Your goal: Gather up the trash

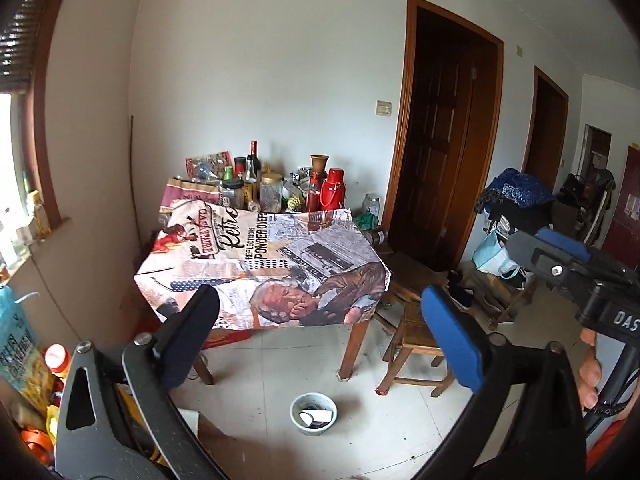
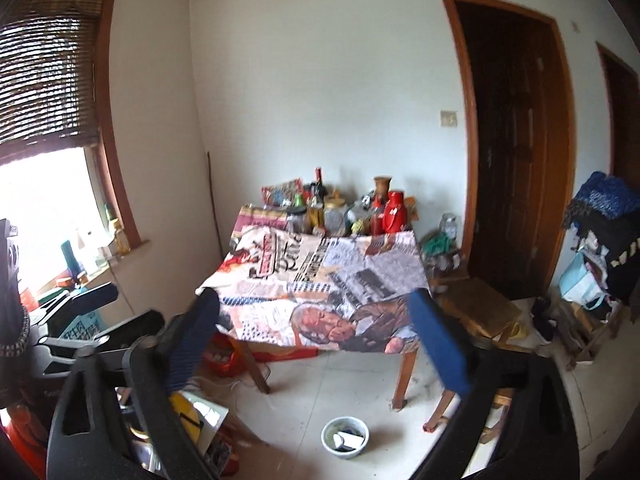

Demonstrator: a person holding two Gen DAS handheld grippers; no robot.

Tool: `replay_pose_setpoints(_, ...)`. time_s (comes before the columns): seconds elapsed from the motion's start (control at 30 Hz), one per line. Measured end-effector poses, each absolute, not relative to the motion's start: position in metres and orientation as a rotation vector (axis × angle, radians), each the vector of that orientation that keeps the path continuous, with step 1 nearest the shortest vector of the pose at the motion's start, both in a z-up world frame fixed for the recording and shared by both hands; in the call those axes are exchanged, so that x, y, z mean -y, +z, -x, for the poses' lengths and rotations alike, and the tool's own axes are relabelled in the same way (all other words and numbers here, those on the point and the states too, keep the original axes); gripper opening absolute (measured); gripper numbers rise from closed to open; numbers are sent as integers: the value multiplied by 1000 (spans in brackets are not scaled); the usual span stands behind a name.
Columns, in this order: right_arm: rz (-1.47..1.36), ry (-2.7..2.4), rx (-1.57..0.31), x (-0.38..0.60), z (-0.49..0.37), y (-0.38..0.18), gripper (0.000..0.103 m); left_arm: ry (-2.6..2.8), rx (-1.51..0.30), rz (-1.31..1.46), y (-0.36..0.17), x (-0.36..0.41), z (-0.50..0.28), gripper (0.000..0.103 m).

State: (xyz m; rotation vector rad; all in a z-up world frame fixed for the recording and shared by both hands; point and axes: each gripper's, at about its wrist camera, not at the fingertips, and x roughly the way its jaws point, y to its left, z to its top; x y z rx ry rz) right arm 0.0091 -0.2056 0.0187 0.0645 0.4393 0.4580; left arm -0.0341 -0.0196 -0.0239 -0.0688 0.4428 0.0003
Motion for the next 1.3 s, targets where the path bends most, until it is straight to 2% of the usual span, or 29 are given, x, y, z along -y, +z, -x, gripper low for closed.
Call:
replay_pose_setpoints(0.43,-44,417,-430,206,35,25,103,-23,-425,48,-18,12,85,102)
replay_pose_setpoints(1.3,-25,437,-431,207,41,27,103,-15,-421,74,-14,15,86,102)
